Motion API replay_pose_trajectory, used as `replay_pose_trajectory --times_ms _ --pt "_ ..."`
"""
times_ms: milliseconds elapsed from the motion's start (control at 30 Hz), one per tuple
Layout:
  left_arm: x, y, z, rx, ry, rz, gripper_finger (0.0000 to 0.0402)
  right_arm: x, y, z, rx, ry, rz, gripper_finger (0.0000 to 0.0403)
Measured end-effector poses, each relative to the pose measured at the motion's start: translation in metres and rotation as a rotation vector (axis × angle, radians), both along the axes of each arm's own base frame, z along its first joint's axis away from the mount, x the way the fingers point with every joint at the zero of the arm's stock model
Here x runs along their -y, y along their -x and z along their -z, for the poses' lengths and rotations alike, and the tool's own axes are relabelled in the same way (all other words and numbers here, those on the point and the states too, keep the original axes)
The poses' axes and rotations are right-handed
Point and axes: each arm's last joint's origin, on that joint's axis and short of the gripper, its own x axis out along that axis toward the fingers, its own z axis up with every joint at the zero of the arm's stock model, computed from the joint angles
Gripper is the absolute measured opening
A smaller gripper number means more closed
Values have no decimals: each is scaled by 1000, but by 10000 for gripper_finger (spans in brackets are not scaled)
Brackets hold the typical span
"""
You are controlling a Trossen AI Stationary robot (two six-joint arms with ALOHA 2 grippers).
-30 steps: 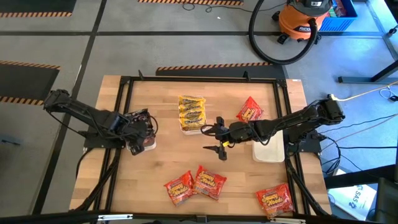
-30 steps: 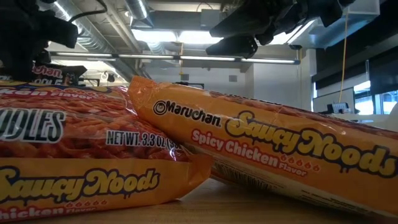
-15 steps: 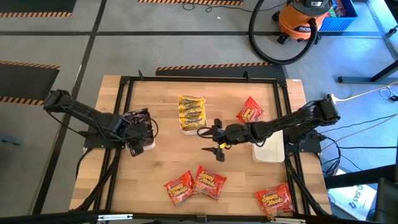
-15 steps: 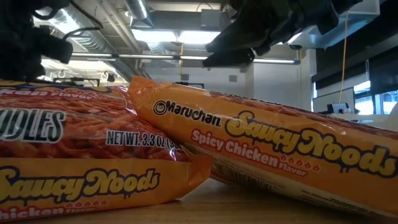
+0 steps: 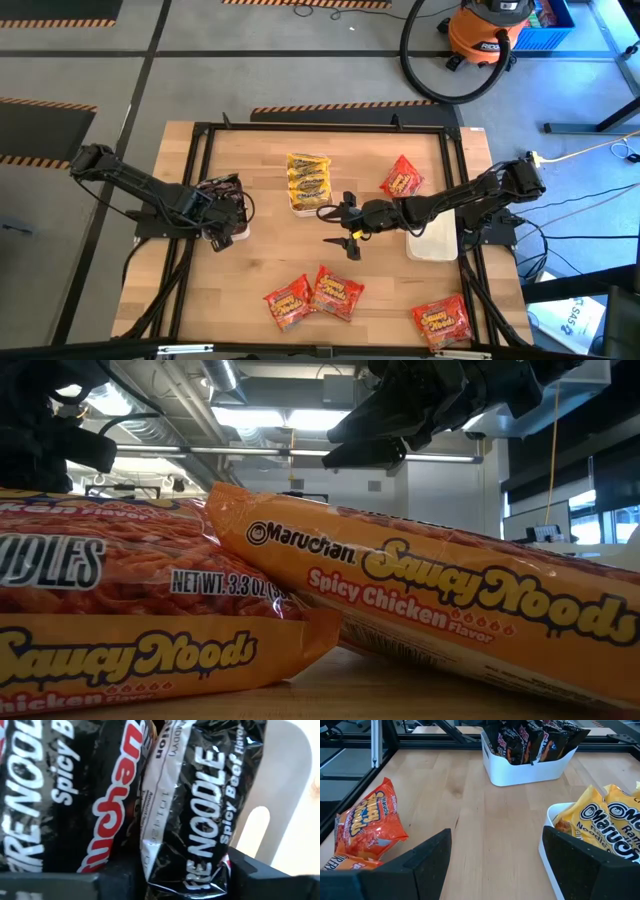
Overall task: Sort Maruchan noodles
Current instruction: Put the black noodle pack into the left white bin, then put the top right orange noodle pack into the right white bin
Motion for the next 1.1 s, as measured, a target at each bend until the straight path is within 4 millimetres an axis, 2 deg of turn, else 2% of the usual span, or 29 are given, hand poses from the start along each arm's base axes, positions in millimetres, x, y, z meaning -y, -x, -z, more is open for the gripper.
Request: replay_pose_trajectory --times_ms 200,467,667,900,1100 --pt "0 0 0 1 1 0 195 0 0 0 0 0 0 292" --pt "2 -1 -6 -14 41 60 197 0 0 0 5 -1 0 292" --pt "3 -8 -36 54 -1 103 199 0 0 -1 6 -13 5 292" --pt "5 -22 -79 246 -40 137 198 0 0 -1 6 -13 5 292" --pt "8 -34 -91 413 -59 116 197 2 8 -14 20 0 3 292"
